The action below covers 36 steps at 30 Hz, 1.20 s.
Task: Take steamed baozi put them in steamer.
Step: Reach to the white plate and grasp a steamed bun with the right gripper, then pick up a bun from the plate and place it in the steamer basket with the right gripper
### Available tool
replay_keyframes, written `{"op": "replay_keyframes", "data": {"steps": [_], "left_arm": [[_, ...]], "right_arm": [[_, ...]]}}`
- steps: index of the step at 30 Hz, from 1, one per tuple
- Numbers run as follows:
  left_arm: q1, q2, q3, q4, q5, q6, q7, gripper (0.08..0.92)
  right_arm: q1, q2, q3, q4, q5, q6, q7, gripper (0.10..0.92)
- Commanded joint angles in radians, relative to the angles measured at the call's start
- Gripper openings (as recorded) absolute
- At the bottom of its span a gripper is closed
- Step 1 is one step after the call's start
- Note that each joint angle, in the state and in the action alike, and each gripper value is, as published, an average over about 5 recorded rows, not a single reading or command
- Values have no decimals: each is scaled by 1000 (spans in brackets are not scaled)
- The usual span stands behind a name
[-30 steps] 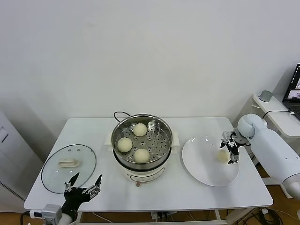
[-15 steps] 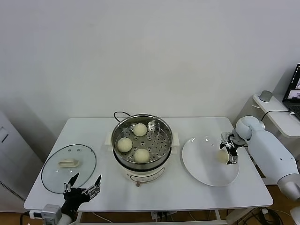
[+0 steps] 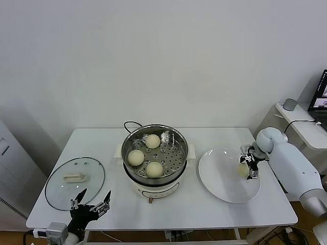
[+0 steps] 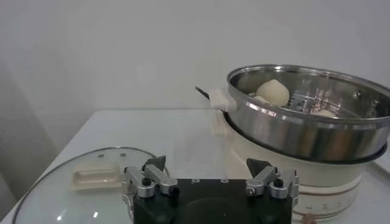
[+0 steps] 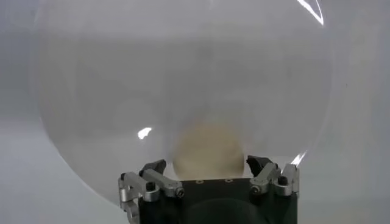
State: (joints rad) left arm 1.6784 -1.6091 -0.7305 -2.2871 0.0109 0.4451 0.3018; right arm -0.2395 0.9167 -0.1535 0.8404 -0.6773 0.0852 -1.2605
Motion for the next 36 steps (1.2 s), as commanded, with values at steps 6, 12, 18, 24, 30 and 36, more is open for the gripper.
{"op": "replay_keyframes", "data": {"steps": [6,12,18,24,30,36], "left_arm": [[-4,-49,2,2,2,4,-2,823],[-4,-49,3,7,30,7,-7,823],[-10,-49,6,8,81,15,-21,823],[-15,-49,6,-2,92,19,-33,823],[-20,-49,5,-16,96,18,-39,823],[-23,-49,-2,-16,94,15,-39,823]], "right_arm": [[10,-6,-6,-1,31,-6,-11,593],[66,-54,-91,72,191,-69,-47,538],[304,-187,-398,228,508,-211,-61,537],[688,-254,-813,386,838,-438,-35,537],[923,-151,-1052,491,1076,-590,15,537],[1029,14,-1153,516,1217,-674,74,535]]}}
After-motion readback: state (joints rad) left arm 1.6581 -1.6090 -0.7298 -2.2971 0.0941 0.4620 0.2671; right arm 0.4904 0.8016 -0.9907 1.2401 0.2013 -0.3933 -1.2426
